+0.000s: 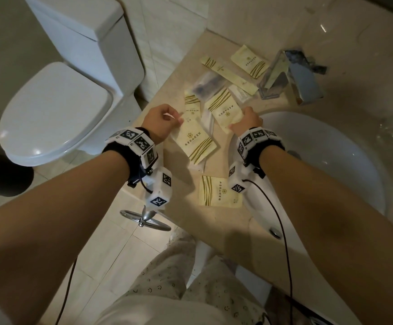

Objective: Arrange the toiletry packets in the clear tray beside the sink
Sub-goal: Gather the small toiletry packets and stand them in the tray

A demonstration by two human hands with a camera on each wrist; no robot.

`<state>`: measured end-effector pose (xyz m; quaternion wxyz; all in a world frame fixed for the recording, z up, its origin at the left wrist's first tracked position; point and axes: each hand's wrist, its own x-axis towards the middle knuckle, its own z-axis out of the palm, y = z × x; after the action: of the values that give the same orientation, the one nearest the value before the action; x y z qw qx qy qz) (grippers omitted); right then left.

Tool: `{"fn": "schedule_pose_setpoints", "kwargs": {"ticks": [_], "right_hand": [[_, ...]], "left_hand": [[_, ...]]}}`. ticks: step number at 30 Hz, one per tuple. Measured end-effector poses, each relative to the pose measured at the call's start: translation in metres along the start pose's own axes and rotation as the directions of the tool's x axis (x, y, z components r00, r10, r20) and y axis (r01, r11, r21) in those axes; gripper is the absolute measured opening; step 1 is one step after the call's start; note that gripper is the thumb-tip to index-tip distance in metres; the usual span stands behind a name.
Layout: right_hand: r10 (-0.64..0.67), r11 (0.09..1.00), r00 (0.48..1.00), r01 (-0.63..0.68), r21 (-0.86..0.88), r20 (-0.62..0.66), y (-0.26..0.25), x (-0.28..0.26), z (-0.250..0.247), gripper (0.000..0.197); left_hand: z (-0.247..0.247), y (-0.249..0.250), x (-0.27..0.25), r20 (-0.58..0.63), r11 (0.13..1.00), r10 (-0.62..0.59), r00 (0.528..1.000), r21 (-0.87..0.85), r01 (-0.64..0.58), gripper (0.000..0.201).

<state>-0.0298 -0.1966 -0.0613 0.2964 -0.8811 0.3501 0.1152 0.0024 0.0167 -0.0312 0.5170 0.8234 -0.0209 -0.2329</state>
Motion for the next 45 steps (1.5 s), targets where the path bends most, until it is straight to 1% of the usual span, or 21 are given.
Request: {"fn": "schedule_pose_setpoints", "kwargs": {"ticks": [2, 3, 5, 7, 10, 12, 15, 17, 18, 19, 21, 23, 25, 27, 31, 33, 37, 38, 41, 43, 45], "right_hand": [[0.046, 0.991, 0.999, -0.049, 0.121, 0.027, 0.003, -0.002, -0.003, 0.040], [0.044, 0.980, 0.999, -0.049, 0.195, 0.028, 0.005, -0.003, -0.005, 0.032], [0.045, 0.935, 0.999, -0.043, 0.352, 0.005, 0.008, -0.008, -0.014, 0.006], [0.016, 0.896, 1.000, -0.006, 0.444, -0.018, 0.012, -0.012, -0.029, 0.023], [-0.059, 0.873, 0.998, 0.069, 0.483, -0.035, 0.016, -0.022, -0.054, 0.012], [-0.097, 0.857, 0.995, 0.091, 0.508, -0.013, 0.026, -0.026, -0.072, 0.015], [-0.125, 0.854, 0.991, 0.090, 0.512, 0.036, 0.059, -0.035, -0.099, 0.021], [-0.106, 0.836, 0.993, 0.060, 0.546, 0.053, 0.081, -0.044, -0.109, 0.022], [-0.086, 0.830, 0.995, 0.048, 0.556, 0.042, 0.093, -0.050, -0.114, 0.019], [-0.060, 0.830, 0.998, 0.041, 0.557, 0.015, 0.109, -0.054, -0.121, 0.017], [0.002, 0.837, 0.999, 0.027, 0.547, -0.053, 0.138, -0.061, -0.137, 0.016], [0.070, 0.826, 0.993, -0.004, 0.563, -0.096, 0.172, -0.067, -0.153, 0.020], [0.137, 0.813, 0.984, -0.046, 0.580, -0.113, 0.206, -0.077, -0.171, 0.027], [0.202, 0.770, 0.973, -0.085, 0.632, -0.115, 0.236, -0.089, -0.187, 0.028], [0.286, 0.664, 0.948, -0.089, 0.742, -0.142, 0.282, -0.108, -0.205, 0.028], [0.321, 0.618, 0.938, -0.103, 0.779, -0.131, 0.304, -0.117, -0.211, 0.028], [0.366, 0.429, 0.930, -0.136, 0.893, -0.035, 0.348, -0.131, -0.225, 0.031], [0.350, 0.413, 0.937, -0.145, 0.899, -0.010, 0.358, -0.134, -0.227, 0.031], [0.288, 0.439, 0.955, -0.198, 0.876, 0.071, 0.385, -0.144, -0.235, 0.021], [0.299, 0.393, 0.949, -0.222, 0.892, 0.104, 0.399, -0.147, -0.240, 0.015], [0.364, 0.322, 0.926, -0.229, 0.919, 0.103, 0.414, -0.147, -0.246, 0.011]], "left_hand": [[-0.001, 0.003, 0.002, -0.025, 1.000, -0.003, 1.000, 0.005, 0.003, 0.027], [-0.001, 0.005, 0.003, -0.037, 1.000, 0.002, 0.999, 0.012, -0.002, 0.029], [0.001, 0.016, 0.005, -0.036, 0.999, 0.026, 0.999, 0.046, -0.025, 0.027], [0.008, 0.029, 0.007, -0.003, 0.996, 0.048, 0.999, 0.080, -0.047, 0.022], [0.024, 0.046, 0.011, 0.063, 0.993, 0.053, 0.997, 0.098, -0.059, 0.031], [0.042, 0.060, 0.012, 0.101, 0.987, 0.059, 0.993, 0.145, -0.073, 0.027], [0.085, 0.084, 0.007, 0.234, 0.975, 0.057, 0.970, 0.198, -0.105, 0.025], [0.114, 0.096, 0.003, 0.325, 0.962, 0.029, 0.945, 0.247, -0.114, 0.025], [0.128, 0.101, -0.001, 0.363, 0.950, 0.008, 0.932, 0.287, -0.120, 0.021], [0.146, 0.107, -0.007, 0.403, 0.934, -0.007, 0.915, 0.329, -0.138, 0.018], [0.175, 0.116, -0.018, 0.461, 0.894, -0.032, 0.887, 0.411, -0.181, 0.023], [0.205, 0.126, -0.029, 0.502, 0.873, -0.024, 0.865, 0.432, -0.227, 0.025], [0.237, 0.136, -0.041, 0.530, 0.879, -0.039, 0.847, 0.422, -0.224, 0.024], [0.269, 0.146, -0.052, 0.555, 0.879, -0.038, 0.831, 0.414, -0.237, 0.025], [0.323, 0.160, -0.072, 0.606, 0.858, 0.014, 0.795, 0.401, -0.321, 0.039], [0.348, 0.166, -0.082, 0.628, 0.848, 0.037, 0.778, 0.392, -0.357, 0.036], [0.395, 0.176, -0.102, 0.663, 0.830, 0.071, 0.745, 0.375, -0.413, 0.026], [0.404, 0.178, -0.106, 0.670, 0.825, 0.083, 0.738, 0.368, -0.428, 0.024], [0.429, 0.183, -0.113, 0.670, 0.833, 0.119, 0.733, 0.334, -0.440, 0.022], [0.440, 0.185, -0.117, 0.670, 0.852, 0.130, 0.731, 0.302, -0.428, 0.023], [0.448, 0.187, -0.118, 0.662, 0.878, 0.142, 0.736, 0.259, -0.403, 0.023]]}}
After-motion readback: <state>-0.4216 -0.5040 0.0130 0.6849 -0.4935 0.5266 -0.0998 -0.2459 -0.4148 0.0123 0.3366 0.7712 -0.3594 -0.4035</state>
